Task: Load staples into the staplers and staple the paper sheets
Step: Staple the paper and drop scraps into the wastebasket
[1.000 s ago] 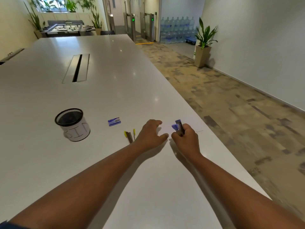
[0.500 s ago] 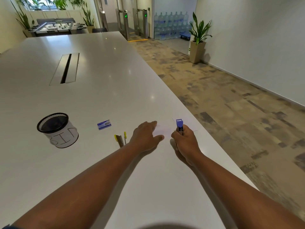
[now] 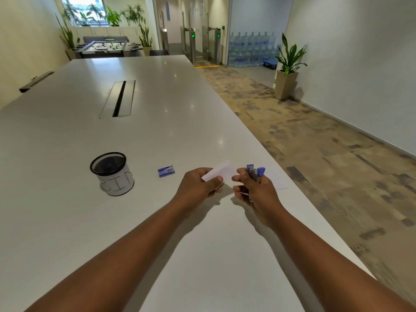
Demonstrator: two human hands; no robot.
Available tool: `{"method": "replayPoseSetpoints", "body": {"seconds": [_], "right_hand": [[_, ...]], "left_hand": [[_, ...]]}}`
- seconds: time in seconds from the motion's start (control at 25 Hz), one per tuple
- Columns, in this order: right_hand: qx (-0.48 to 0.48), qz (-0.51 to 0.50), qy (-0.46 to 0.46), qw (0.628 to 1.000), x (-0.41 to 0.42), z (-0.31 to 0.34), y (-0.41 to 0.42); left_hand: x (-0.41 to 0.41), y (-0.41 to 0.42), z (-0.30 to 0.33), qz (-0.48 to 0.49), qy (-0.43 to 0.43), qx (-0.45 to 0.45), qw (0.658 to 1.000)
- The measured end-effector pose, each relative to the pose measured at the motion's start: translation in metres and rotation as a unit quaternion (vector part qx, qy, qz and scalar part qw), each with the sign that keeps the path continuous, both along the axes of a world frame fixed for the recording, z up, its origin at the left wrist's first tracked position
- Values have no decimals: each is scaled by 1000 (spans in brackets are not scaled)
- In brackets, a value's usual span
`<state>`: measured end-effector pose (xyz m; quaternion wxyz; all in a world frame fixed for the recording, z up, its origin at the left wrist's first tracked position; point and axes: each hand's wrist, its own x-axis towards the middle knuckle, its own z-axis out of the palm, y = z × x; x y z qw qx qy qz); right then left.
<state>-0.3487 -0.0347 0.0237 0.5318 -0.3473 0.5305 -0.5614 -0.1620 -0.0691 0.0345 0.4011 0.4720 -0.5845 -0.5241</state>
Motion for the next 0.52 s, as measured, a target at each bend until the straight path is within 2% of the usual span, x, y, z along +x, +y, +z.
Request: {"method": "replayPoseSetpoints", "body": {"seconds": [0.12, 0.2, 0.36, 0.52], "right_hand": [[-15, 42, -25, 999, 24, 14, 2], [-28, 68, -5, 997, 39, 18, 4], [-53, 64, 26, 996, 67, 22, 8], [-85, 94, 58, 990, 83, 27, 11]], "left_hand": [[25, 8, 7, 11, 71, 48, 996], [38, 14, 8, 32, 98, 59, 993], [60, 30, 12, 59, 98, 80, 990], [80, 45, 22, 39, 97, 70, 992]]}}
